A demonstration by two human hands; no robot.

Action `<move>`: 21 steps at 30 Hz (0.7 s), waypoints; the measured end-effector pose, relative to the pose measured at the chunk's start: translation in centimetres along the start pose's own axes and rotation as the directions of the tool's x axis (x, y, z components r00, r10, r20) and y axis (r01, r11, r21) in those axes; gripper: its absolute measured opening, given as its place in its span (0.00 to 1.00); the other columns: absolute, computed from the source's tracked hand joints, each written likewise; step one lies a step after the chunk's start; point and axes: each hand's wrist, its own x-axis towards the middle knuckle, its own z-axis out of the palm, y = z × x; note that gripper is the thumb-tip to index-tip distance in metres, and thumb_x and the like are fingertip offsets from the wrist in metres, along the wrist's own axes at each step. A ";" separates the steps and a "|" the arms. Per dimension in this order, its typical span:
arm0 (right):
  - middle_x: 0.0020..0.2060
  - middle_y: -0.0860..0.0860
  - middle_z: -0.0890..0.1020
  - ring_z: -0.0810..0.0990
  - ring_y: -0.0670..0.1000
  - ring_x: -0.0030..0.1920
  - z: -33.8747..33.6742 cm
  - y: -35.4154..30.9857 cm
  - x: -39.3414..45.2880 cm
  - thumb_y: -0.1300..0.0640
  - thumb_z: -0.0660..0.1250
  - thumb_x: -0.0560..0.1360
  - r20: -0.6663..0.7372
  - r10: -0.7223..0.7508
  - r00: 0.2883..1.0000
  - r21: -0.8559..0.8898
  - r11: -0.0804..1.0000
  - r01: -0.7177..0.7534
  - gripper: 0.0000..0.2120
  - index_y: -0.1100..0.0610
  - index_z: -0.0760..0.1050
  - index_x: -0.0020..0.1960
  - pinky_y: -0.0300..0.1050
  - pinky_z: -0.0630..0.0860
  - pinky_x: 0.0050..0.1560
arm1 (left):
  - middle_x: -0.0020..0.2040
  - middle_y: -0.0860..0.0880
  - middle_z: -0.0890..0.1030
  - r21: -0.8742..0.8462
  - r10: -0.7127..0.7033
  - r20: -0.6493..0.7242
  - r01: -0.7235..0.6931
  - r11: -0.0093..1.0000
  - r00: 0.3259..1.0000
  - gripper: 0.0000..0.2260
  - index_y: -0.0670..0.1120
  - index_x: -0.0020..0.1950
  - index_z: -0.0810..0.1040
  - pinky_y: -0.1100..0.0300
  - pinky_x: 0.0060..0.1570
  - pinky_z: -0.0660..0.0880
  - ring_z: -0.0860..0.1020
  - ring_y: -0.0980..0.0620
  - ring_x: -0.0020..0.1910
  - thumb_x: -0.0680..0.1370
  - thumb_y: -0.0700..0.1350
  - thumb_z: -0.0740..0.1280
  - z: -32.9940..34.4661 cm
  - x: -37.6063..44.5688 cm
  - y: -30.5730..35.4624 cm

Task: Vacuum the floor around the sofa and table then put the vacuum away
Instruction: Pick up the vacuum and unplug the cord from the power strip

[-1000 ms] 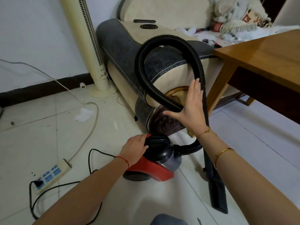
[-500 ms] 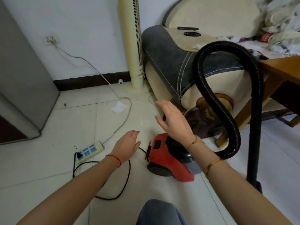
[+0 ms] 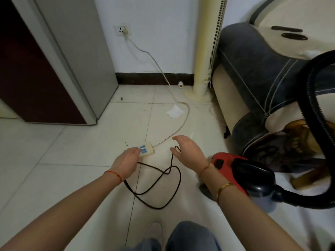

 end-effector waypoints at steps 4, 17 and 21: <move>0.63 0.55 0.75 0.73 0.55 0.63 4.7 -1.3 3.3 0.51 0.61 0.79 0.087 -0.006 0.996 0.037 0.999 0.003 0.20 0.60 0.69 0.67 0.44 0.68 0.63 | 0.66 0.45 0.71 -0.007 -0.088 0.029 0.089 0.996 0.996 0.22 0.44 0.72 0.65 0.56 0.59 0.69 0.71 0.46 0.63 0.78 0.36 0.58 1.5 1.5 -5.0; 0.53 0.57 0.78 0.77 0.57 0.51 20.1 -4.4 16.7 0.49 0.54 0.81 0.320 -0.033 0.947 0.017 0.999 0.029 0.17 0.61 0.73 0.58 0.50 0.75 0.49 | 0.69 0.46 0.68 -0.198 -0.185 0.129 0.208 0.958 0.974 0.25 0.44 0.74 0.62 0.57 0.62 0.68 0.68 0.48 0.67 0.78 0.45 0.65 12.9 10.5 -15.0; 0.47 0.58 0.78 0.78 0.56 0.47 23.7 -5.0 20.2 0.46 0.53 0.82 0.426 0.046 0.903 0.024 0.998 -0.062 0.20 0.62 0.73 0.50 0.44 0.70 0.41 | 0.69 0.46 0.69 -0.267 -0.181 0.134 0.212 0.940 0.974 0.25 0.43 0.72 0.65 0.57 0.64 0.68 0.68 0.48 0.67 0.77 0.43 0.67 16.0 12.8 -15.7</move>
